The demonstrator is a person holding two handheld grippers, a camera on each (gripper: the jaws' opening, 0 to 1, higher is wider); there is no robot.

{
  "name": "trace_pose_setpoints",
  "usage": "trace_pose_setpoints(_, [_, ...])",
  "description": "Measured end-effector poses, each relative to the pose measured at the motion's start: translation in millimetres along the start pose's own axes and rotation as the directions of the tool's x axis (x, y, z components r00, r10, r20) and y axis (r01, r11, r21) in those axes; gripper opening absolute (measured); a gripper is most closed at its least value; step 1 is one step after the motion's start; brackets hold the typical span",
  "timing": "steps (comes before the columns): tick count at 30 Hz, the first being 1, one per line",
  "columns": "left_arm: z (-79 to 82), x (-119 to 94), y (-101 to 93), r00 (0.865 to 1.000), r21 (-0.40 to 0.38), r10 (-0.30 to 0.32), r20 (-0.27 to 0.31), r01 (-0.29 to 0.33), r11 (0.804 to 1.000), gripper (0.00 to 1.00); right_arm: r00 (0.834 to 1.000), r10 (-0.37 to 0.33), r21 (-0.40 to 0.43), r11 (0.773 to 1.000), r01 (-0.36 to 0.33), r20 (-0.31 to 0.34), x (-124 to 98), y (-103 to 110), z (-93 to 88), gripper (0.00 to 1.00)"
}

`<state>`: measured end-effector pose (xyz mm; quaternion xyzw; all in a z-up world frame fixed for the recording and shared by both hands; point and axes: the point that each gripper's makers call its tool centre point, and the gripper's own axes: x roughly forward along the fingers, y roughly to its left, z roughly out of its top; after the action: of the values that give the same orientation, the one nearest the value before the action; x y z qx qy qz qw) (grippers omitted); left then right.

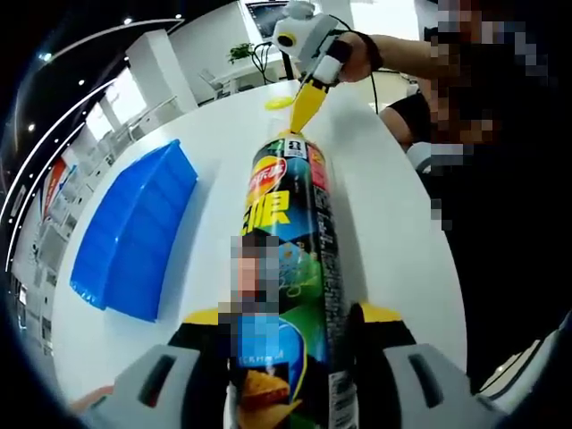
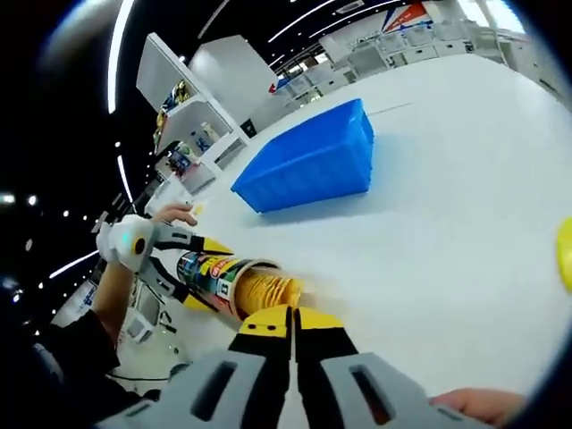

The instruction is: Open the lid of the chip container on the table, take out the chips, place them into the box in front of the container, and close the lid

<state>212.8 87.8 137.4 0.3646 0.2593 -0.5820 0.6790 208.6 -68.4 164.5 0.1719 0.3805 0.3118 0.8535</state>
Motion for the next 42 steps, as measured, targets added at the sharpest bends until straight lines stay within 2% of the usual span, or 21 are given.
trace_pose_setpoints(12, [0.2,0.0,0.5,1.0,0.003,0.0,0.007,0.0,1.0,0.55,0.999,0.035,0.063,0.997,-0.037,0.024,-2.0,-2.4,5.4,0.04])
trace_pose_setpoints(14, [0.2,0.1,0.6,1.0,0.003,0.0,0.007,0.0,1.0,0.55,1.0,0.006,0.03,1.0,-0.006,0.002,-1.4,-6.6,3.2,0.01])
trace_pose_setpoints(17, [0.3,0.1,0.4,1.0,0.004,0.0,0.007,0.0,1.0,0.55,1.0,-0.006,-0.009,1.0,0.006,-0.004,0.6,-4.8,5.3,0.01])
trace_pose_setpoints(31, [3.9,0.7,-8.0,1.0,0.006,0.001,0.011,-0.001,1.0,0.56,0.999,-0.04,-0.128,0.991,0.036,-0.031,14.9,-2.5,11.9,0.04])
trace_pose_setpoints(33, [4.0,0.7,-8.8,1.0,0.005,0.0,0.011,-0.001,1.0,0.56,0.997,-0.062,-0.169,0.984,0.053,-0.047,14.1,-0.5,7.4,0.04])
trace_pose_setpoints(34, [4.2,0.6,-9.4,1.0,0.006,0.001,0.011,-0.001,1.0,0.56,0.995,-0.078,-0.217,0.974,0.062,-0.066,12.3,-1.2,6.0,0.04])
trace_pose_setpoints(37, [4.5,0.8,-9.3,1.0,0.007,0.001,0.014,-0.001,1.0,0.56,0.992,-0.111,-0.289,0.953,0.089,-0.06,12.3,-1.5,9.3,0.04])
trace_pose_setpoints(40, [4.3,0.9,-9.1,1.0,0.006,0.0,0.012,0.0,1.0,0.56,0.991,-0.12,-0.316,0.944,0.094,-0.064,18.3,6.5,2.2,0.04])
trace_pose_setpoints(42, [4.3,0.8,-9.6,1.0,0.006,0.0,0.012,0.0,1.0,0.56,0.991,-0.118,-0.31,0.946,0.093,-0.064,22.0,6.8,1.5,0.04])
